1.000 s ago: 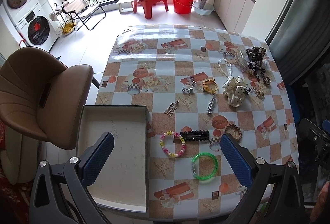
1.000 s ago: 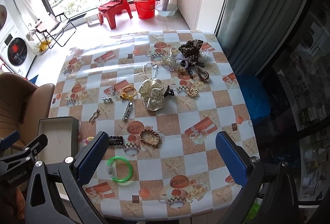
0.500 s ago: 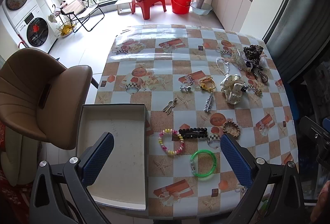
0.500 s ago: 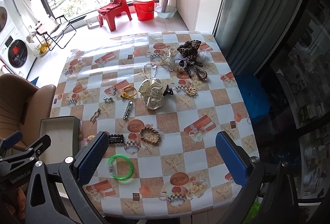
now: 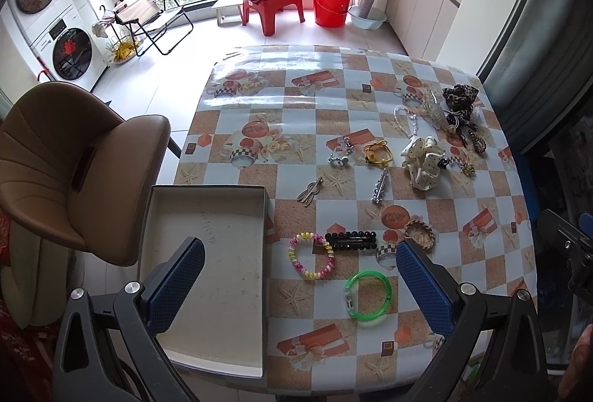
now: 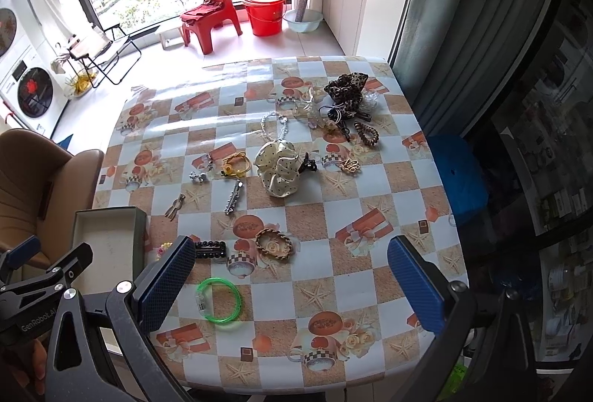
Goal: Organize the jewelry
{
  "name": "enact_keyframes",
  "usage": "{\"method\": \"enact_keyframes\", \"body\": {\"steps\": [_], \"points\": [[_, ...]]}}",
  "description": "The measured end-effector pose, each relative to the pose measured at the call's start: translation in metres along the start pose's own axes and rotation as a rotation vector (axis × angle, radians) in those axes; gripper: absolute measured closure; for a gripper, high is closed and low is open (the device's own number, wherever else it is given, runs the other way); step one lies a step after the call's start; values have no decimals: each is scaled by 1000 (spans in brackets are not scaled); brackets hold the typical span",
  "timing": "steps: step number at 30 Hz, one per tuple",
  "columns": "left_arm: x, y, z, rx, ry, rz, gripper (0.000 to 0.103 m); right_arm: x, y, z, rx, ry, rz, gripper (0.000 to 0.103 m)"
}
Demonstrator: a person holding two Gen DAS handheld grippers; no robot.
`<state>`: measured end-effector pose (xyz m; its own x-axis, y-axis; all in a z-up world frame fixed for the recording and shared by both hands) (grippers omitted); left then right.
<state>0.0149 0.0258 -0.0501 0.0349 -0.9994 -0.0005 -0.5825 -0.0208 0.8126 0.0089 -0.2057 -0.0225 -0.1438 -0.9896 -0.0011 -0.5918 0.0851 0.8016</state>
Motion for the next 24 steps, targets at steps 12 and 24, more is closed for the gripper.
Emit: {"method": "enact_keyframes", "body": {"steps": [12, 24], "points": [[-6, -5, -2, -7, 12, -14, 0, -12, -5, -2, -20, 15, -26, 0], [-9, -10, -2, -12, 30, -28, 0, -21, -17, -3, -31, 40, -41, 0]]}}
Point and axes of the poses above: each gripper's, at about its wrist camera, not at the fingertips, and y roughly against the way its jaws point, x to its right, z to its underside, the point moved 6 cm from there along -y, roughly the way its jaws point, and after that the axes turned 11 degrees about x, right-handed, at the moved point
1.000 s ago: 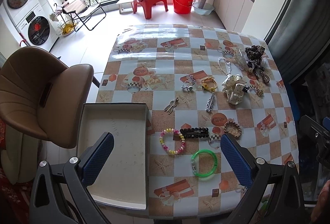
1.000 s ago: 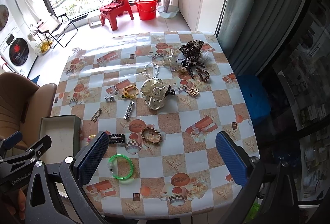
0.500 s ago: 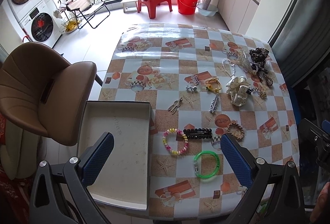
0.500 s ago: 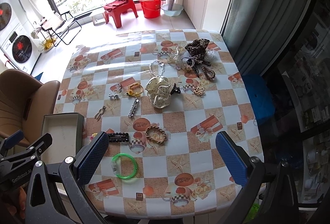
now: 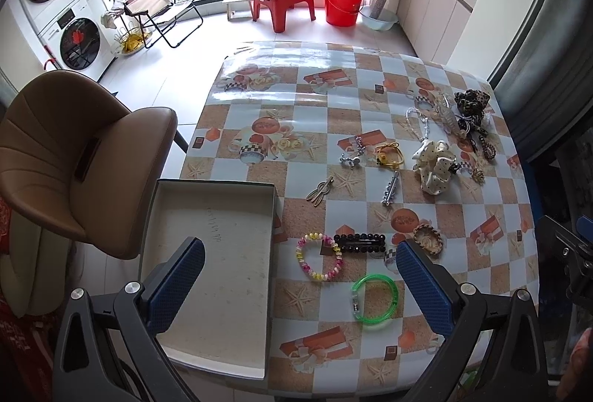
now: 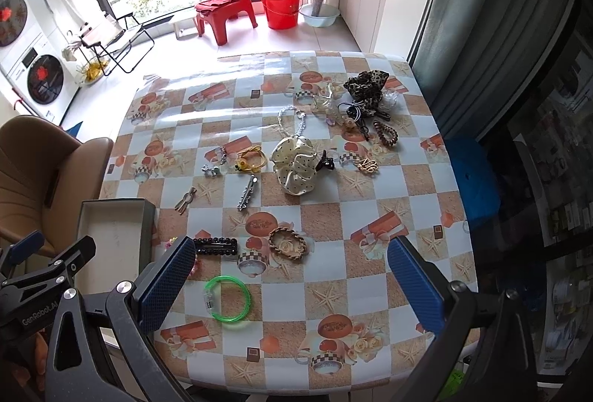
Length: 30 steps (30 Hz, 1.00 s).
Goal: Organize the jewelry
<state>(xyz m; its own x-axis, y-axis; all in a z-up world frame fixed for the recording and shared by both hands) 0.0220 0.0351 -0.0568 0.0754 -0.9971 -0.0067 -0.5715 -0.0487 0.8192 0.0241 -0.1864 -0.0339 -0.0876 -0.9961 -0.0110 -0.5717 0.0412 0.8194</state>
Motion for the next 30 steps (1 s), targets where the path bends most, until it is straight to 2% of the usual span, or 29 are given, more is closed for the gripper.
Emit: {"method": "enact_keyframes", "body": {"steps": [30], "points": [[-2, -1, -1, 0, 0, 1, 0, -2, 0, 0, 0, -2, 2, 0]]}}
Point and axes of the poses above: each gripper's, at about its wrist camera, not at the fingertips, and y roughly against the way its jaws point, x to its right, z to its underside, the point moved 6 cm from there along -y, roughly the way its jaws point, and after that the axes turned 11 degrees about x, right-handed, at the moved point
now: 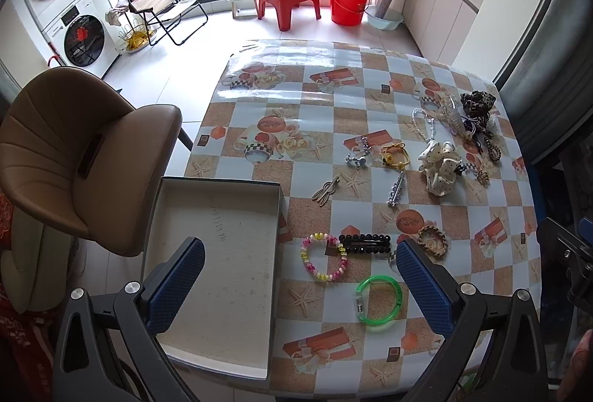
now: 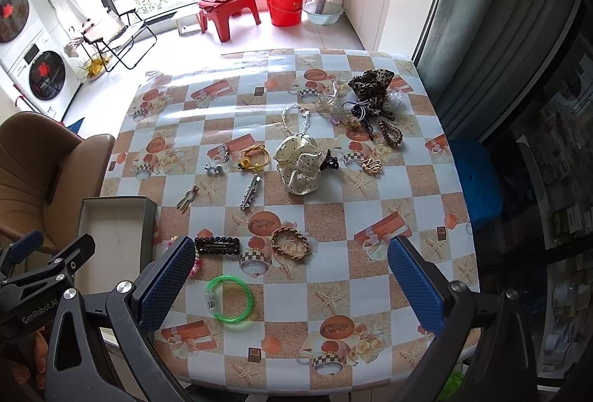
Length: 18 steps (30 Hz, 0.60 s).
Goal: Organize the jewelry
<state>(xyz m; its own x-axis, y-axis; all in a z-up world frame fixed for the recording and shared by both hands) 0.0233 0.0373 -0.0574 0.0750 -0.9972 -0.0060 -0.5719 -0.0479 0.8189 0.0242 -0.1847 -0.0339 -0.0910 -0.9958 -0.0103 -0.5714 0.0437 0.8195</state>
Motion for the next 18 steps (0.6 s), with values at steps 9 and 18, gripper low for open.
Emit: {"method": "enact_keyframes", "body": {"steps": [9, 18], "points": [[0, 0, 0, -1, -4, 2, 0, -1, -1, 0, -1, -1, 0, 0], [1, 0, 0, -2, -2, 2, 0, -2, -2, -1, -2, -1, 1, 0]]}}
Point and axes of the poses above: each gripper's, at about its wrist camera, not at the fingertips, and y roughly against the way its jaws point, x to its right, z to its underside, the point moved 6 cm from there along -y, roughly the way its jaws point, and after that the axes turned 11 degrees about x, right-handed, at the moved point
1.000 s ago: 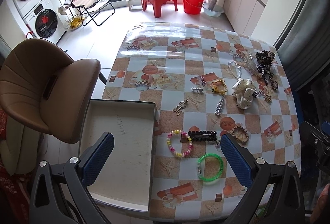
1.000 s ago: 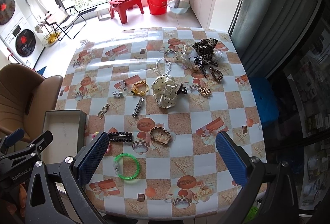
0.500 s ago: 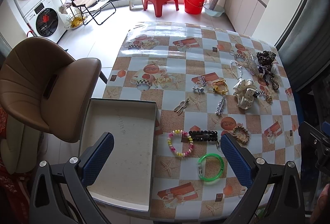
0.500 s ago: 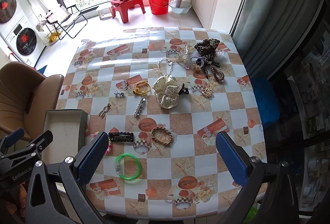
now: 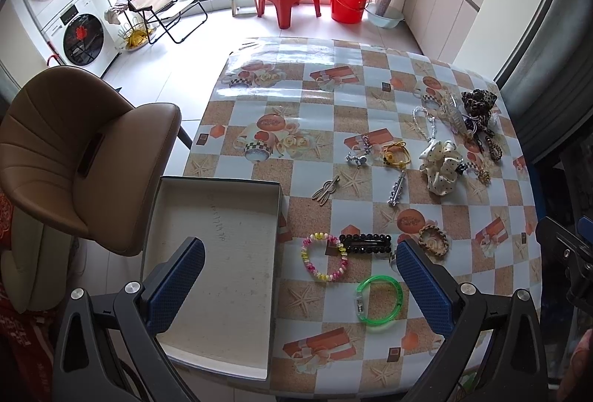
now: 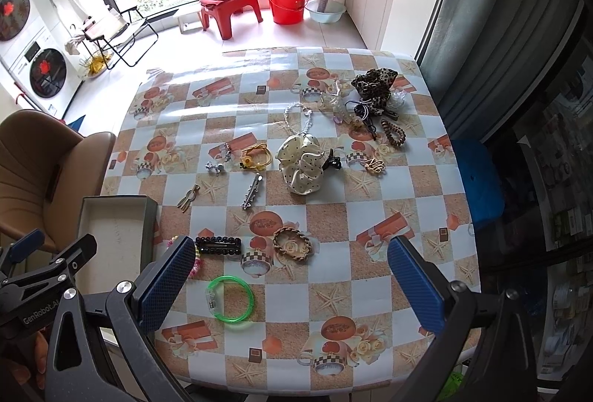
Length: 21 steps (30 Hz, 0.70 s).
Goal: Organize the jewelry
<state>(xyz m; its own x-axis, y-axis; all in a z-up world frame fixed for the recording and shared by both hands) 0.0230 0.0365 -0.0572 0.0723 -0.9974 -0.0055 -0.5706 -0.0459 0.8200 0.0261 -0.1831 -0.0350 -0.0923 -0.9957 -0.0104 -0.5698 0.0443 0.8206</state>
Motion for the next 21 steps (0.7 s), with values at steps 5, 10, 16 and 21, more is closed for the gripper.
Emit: {"method": "enact_keyframes", "body": {"steps": [5, 10, 16, 21], "points": [[0, 0, 0, -1, 1, 0, 0, 0, -1, -1, -2, 1, 0, 0], [1, 0, 0, -3, 0, 1, 0, 0, -3, -1, -4, 1, -1, 0], [-2, -12, 5, -21, -29, 25, 0, 0, -10, 4, -32, -14, -4, 0], [-2, -39, 12, -36, -85, 43, 0, 5, -30, 17, -86, -36, -4, 0]]}}
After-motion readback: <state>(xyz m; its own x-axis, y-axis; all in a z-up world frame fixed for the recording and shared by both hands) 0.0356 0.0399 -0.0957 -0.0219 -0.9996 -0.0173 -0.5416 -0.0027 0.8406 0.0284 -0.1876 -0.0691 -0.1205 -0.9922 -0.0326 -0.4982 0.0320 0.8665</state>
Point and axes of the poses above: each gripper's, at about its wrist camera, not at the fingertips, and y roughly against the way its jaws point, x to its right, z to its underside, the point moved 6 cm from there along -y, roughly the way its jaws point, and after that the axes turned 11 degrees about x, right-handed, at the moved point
